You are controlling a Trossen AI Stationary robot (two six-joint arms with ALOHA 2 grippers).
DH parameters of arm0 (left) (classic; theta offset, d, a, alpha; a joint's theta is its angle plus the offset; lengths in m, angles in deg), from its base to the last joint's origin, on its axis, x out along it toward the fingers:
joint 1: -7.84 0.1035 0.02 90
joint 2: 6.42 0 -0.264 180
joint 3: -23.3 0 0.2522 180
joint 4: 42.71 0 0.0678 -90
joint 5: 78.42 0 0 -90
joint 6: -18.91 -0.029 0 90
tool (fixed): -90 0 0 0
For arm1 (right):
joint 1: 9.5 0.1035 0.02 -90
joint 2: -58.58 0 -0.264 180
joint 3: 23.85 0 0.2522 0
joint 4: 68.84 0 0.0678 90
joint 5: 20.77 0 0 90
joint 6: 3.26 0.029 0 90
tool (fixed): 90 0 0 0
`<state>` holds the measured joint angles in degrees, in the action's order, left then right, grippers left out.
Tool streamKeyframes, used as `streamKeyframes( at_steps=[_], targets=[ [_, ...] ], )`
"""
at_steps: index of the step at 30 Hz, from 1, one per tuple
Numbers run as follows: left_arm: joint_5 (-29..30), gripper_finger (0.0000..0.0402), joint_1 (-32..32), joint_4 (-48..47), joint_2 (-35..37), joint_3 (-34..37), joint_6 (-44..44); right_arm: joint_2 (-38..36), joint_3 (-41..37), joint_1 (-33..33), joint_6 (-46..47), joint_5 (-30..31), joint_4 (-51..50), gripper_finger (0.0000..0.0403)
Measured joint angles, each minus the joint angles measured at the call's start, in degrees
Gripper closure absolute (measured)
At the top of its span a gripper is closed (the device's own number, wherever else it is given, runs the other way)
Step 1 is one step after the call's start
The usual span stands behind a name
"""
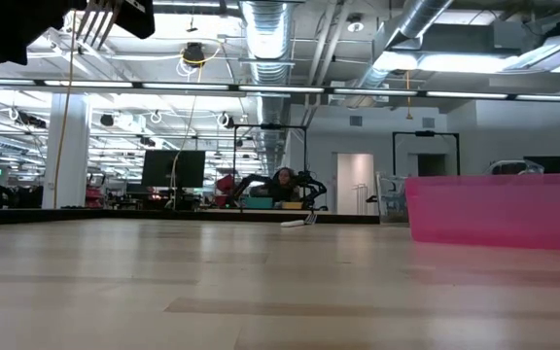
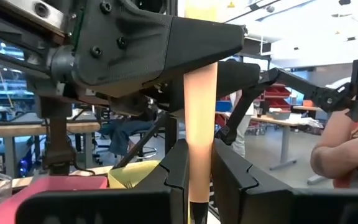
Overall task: Sort silverware by color (type)
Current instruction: Put the orange fork into the red bin
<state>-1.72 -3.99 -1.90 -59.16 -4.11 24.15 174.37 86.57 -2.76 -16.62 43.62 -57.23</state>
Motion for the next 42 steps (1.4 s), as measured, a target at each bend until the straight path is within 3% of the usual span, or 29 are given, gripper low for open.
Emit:
streamKeyframes(
  at_steps=[7,8,19,23,29,32,35,39,42],
  targets=[
    [-0.55,0.0377,0.06,-0.25,-0.58,0.02,0.21,-0.02,0.00,-0.13,-0.03,0.05,-1.59,0.0318],
    [-0.83,0.0377,0.06,-0.25,-0.58,0.02,0.49,-0.02,0.00,-0.13,-0.40,-0.14,-1.65,0.0324],
    [1.03,0.0368,-0.01,-0.11,-0.58,0.04,1.50,-0.14,0.02,-0.19,0.00,0.01,-2.86,0.0324],
    [0.36,0.0324,0.08,-0.87,-0.53,0.02,0.97,-0.44,0.02,-0.17,2.98,0.34,-5.06,0.0330],
    [0.94,0.0236,0.10,-1.11,-0.32,0.00,2.58,-5.52,-0.13,0.50,3.38,2.78,-21.06,0.0330],
    [2.86,0.0199,0.08,-1.33,-0.32,0.00,2.61,-8.72,0.02,0.92,1.70,8.27,-31.34,0.0330],
    [6.82,0.0174,0.08,-2.08,-0.17,-0.02,2.64,-11.76,-0.02,2.20,3.97,20.99,-43.15,0.0330],
    [12.31,0.0165,0.08,-5.34,1.03,-0.04,2.89,-16.94,-0.04,4.03,17.79,41.61,-60.36,0.0330],
    [16.13,0.0167,0.08,-6.56,2.10,-0.04,3.21,-19.33,-0.02,5.73,30.15,52.59,-74.01,0.0330]
  ],
)
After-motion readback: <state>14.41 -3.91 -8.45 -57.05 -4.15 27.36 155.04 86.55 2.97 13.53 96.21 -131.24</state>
